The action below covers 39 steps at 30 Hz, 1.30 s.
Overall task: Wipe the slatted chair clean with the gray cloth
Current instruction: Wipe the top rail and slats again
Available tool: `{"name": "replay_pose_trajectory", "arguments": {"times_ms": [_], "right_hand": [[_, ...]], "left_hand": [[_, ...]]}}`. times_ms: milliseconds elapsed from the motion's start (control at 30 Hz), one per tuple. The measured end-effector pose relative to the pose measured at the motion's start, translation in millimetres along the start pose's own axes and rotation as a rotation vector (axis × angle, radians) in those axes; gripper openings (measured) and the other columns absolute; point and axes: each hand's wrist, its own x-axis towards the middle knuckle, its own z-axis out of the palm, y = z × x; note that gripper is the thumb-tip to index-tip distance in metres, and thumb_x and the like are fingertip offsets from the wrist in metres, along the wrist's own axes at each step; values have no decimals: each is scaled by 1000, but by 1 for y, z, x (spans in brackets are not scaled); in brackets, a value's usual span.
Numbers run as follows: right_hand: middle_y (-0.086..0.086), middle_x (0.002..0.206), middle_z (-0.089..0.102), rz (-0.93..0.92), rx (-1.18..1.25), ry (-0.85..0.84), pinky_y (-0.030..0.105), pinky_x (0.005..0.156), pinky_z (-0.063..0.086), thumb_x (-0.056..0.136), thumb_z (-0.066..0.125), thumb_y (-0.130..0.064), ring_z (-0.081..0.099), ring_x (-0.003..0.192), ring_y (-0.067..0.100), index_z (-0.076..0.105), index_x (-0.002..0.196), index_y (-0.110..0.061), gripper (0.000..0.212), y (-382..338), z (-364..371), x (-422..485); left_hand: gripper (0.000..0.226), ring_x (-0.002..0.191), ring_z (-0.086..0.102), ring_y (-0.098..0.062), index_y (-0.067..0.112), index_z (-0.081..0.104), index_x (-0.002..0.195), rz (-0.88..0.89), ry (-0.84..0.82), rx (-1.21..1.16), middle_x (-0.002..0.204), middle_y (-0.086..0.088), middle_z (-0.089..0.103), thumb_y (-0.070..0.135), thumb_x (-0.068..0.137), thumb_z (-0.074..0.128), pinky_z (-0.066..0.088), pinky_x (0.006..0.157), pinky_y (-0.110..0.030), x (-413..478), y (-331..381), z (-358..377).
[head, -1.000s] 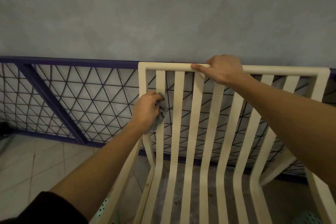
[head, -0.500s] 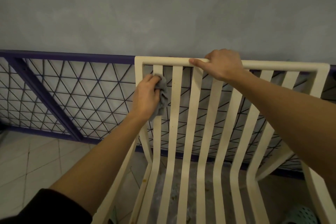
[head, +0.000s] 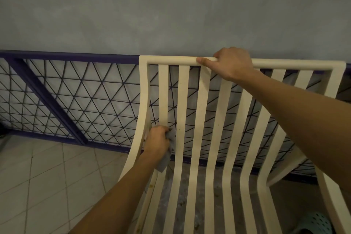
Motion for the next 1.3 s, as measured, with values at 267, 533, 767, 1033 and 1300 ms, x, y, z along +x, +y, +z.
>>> {"name": "replay_pose_trajectory", "arguments": {"times_ms": [267, 533, 767, 1033, 1300], "right_hand": [[2, 61, 53, -4, -5, 17, 29, 56, 33, 85, 20, -83, 49, 58, 18, 53, 62, -21, 73, 0, 2, 0], [2, 59, 53, 26, 0, 32, 30, 56, 33, 85, 23, -82, 47, 57, 18, 55, 62, -19, 74, 0, 2, 0], [3, 60, 52, 22, 1, 34, 32, 59, 37, 85, 23, -82, 50, 60, 22, 55, 64, -20, 73, -2, 1, -1], [1, 60, 50, 42, 2, 24, 31, 59, 35, 86, 25, -81, 45, 56, 18, 52, 62, -21, 70, -3, -2, -3], [2, 60, 52, 34, -8, 36, 31, 57, 36, 86, 22, -82, 48, 56, 19, 57, 66, -19, 74, -3, 2, -2]], "left_hand": [[16, 84, 63, -4, 17, 65, 107, 44, 343, -583, 97, 1, 66, 17, 91, 62, 52, 74, -18, 30, 68, -82], [24, 92, 55, -7, 14, 65, 104, 286, 648, -364, 108, 0, 56, 5, 83, 60, 45, 79, -11, 64, 102, -97], [25, 93, 53, -10, 17, 61, 111, 370, 533, -165, 114, -1, 50, 18, 86, 60, 49, 71, -21, 59, 90, -65], [19, 100, 49, -3, 13, 62, 110, 388, 421, -216, 116, 0, 47, 14, 92, 61, 37, 89, -3, 34, 55, -34], [17, 93, 50, -8, 11, 66, 101, 257, 275, -216, 107, -2, 52, 4, 86, 64, 45, 84, -16, 10, 27, 6]]}}
